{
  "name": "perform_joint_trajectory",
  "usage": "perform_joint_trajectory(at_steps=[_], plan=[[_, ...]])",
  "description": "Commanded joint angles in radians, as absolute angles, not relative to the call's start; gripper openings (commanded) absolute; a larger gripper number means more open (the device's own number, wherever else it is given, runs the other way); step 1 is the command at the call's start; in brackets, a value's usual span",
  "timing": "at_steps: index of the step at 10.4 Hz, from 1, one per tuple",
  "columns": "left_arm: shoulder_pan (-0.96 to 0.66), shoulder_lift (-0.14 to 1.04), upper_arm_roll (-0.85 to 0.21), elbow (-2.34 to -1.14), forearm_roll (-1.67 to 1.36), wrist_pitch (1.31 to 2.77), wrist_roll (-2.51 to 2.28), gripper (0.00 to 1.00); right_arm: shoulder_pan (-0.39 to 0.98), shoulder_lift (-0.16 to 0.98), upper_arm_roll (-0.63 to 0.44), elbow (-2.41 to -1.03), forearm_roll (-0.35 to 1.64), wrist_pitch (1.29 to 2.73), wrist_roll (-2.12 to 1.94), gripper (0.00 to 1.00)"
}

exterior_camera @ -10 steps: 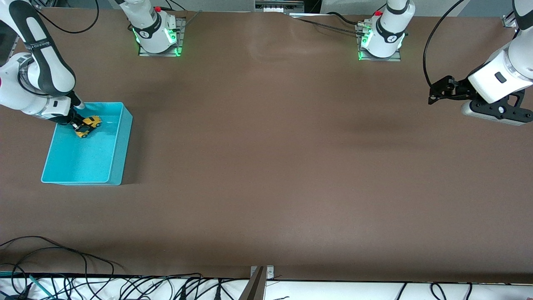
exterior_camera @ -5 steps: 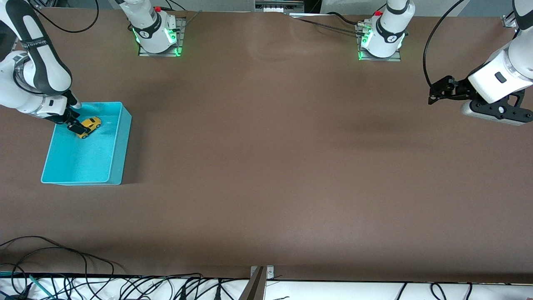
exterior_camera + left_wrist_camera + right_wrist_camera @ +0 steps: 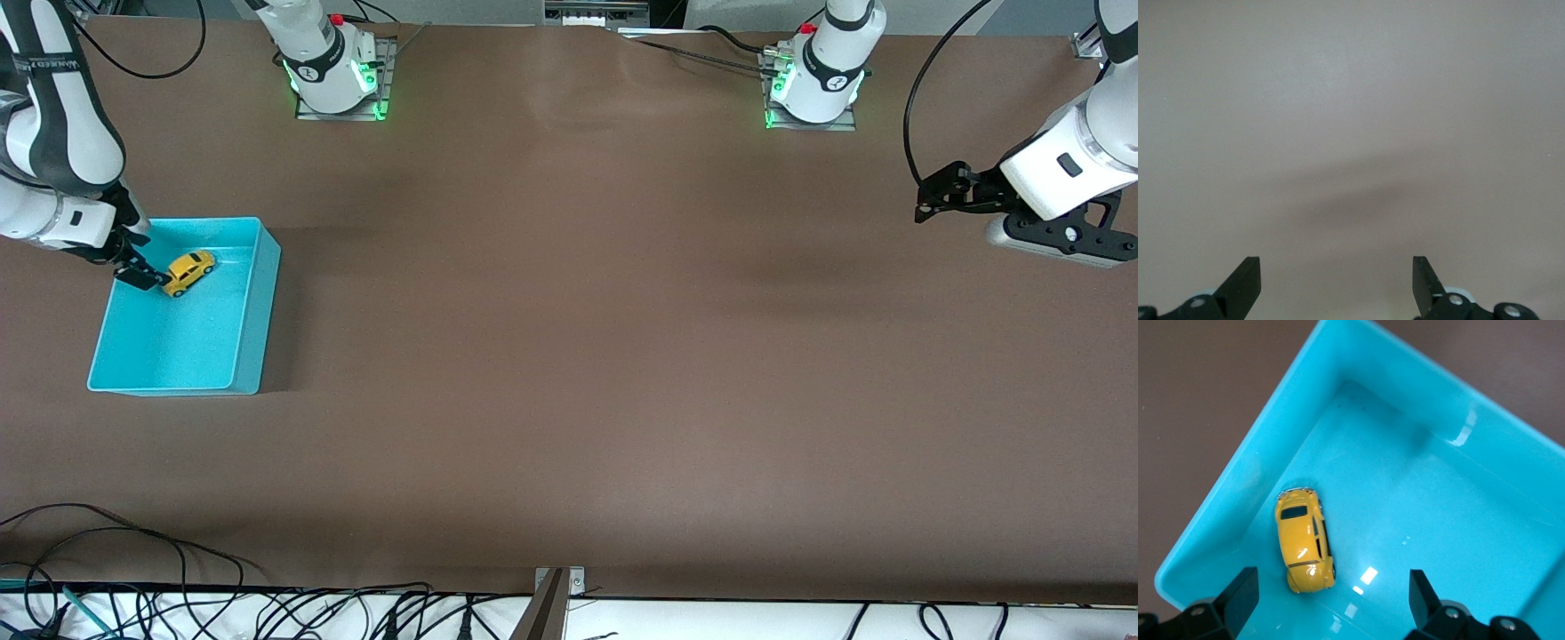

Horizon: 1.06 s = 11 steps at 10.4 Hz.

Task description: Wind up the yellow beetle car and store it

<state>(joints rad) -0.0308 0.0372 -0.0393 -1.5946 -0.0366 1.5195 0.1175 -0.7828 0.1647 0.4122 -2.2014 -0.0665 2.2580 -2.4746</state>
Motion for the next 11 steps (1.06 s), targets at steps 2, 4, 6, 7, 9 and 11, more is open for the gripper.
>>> perform_joint_trajectory(at_steps=[2, 4, 6, 7, 9, 11], plan=[[-0.031, 0.051, -0.034, -1.563, -0.066, 1.506, 0.106, 1.00, -0.660, 0.029, 0.423, -2.114, 0.010, 2.052, -2.153, 1.00], [-0.032, 0.051, -0.034, -1.563, -0.066, 1.506, 0.106, 1.00, -0.582, -0.027, 0.420, -2.034, 0.021, 1.918, -1.920, 1.00], [-0.031, 0.051, -0.034, -1.563, -0.066, 1.506, 0.106, 1.00, -0.488, -0.032, 0.385, -1.921, 0.021, 1.794, -1.696, 1.00], [-0.031, 0.051, -0.034, -1.563, -0.066, 1.506, 0.106, 1.00, -0.448, -0.034, 0.370, -1.892, 0.023, 1.778, -1.601, 1.00], [-0.031, 0.051, -0.034, -1.563, -0.066, 1.506, 0.106, 1.00, -0.362, -0.041, 0.341, -1.841, 0.021, 1.747, -1.325, 1.00], [-0.031, 0.049, -0.034, -1.563, -0.066, 1.506, 0.106, 1.00, -0.303, -0.073, 0.341, -1.824, 0.021, 1.727, -0.982, 1.00]])
